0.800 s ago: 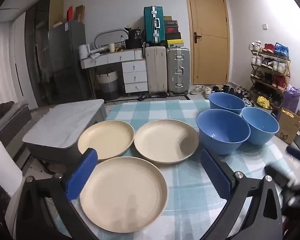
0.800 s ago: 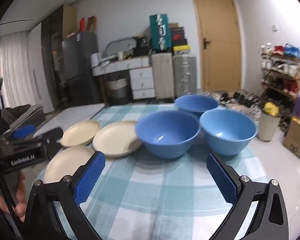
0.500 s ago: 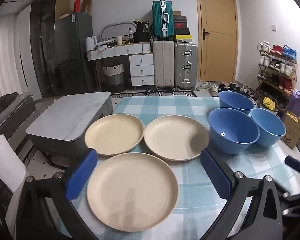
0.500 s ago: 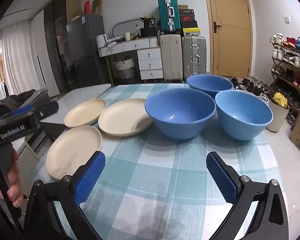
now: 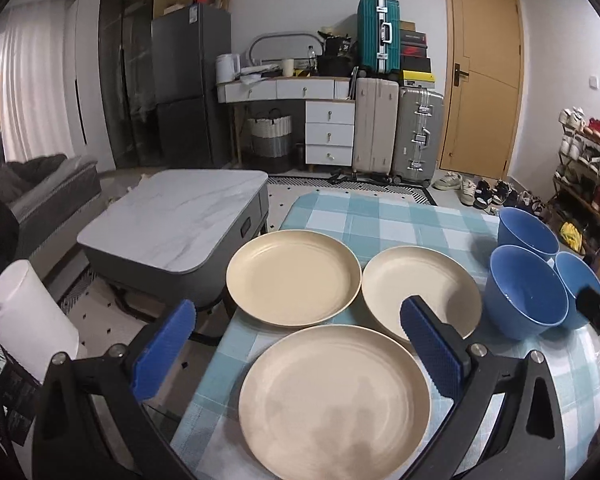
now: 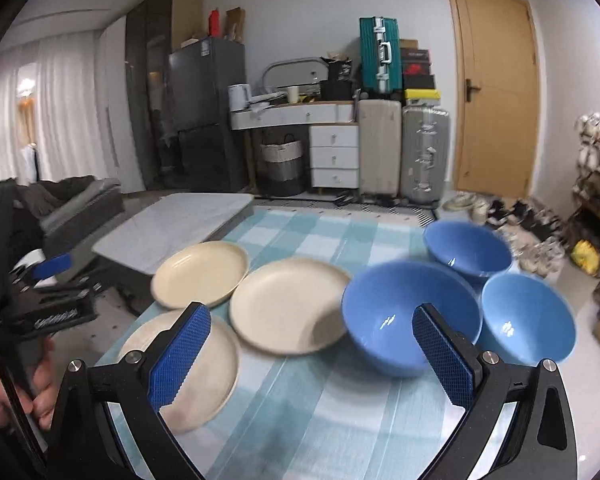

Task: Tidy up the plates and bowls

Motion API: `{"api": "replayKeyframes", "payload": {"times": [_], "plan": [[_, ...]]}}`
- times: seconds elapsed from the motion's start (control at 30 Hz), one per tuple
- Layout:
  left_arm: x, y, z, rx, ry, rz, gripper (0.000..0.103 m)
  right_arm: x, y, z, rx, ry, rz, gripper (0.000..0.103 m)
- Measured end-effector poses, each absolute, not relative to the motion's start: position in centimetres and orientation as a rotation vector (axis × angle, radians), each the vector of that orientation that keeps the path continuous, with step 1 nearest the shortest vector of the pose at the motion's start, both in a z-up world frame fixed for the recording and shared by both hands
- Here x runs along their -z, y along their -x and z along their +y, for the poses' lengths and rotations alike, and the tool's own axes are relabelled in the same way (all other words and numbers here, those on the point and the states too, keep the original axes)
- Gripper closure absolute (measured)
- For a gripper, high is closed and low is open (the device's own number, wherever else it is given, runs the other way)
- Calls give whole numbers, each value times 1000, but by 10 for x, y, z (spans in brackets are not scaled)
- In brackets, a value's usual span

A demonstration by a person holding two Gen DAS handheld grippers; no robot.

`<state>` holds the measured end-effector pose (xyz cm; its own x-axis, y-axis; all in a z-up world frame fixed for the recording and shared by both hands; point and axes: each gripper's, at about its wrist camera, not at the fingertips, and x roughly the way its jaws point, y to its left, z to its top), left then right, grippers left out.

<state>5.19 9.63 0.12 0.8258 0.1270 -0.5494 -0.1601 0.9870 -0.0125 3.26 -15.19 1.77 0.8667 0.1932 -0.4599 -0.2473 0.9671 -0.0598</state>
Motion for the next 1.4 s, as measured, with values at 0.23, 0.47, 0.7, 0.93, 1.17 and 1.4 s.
{"api": "replayKeyframes", "payload": {"times": [0.23,0.47,0.7,0.93,1.17,1.4], "plan": [[-2,-54,94,-136,53,587,0,-17,-52,-141,-140,78,497,0],[-6,-54,92,-125,68,597,0,-12,-49,-144,-69,99,503,0],[-9,-55,86,-111,61,596,0,-13,-45,-153,-60,88,505,0],[-7,-60,87,-125,49,616,0,-12,-46,-142,-107,125,510,0],[1,-79,103,-153,42,657,0,-22,-66,-110,-205,184,524,0],[16,-120,134,-200,23,709,0,-25,-113,-62,-305,238,568,0]]}}
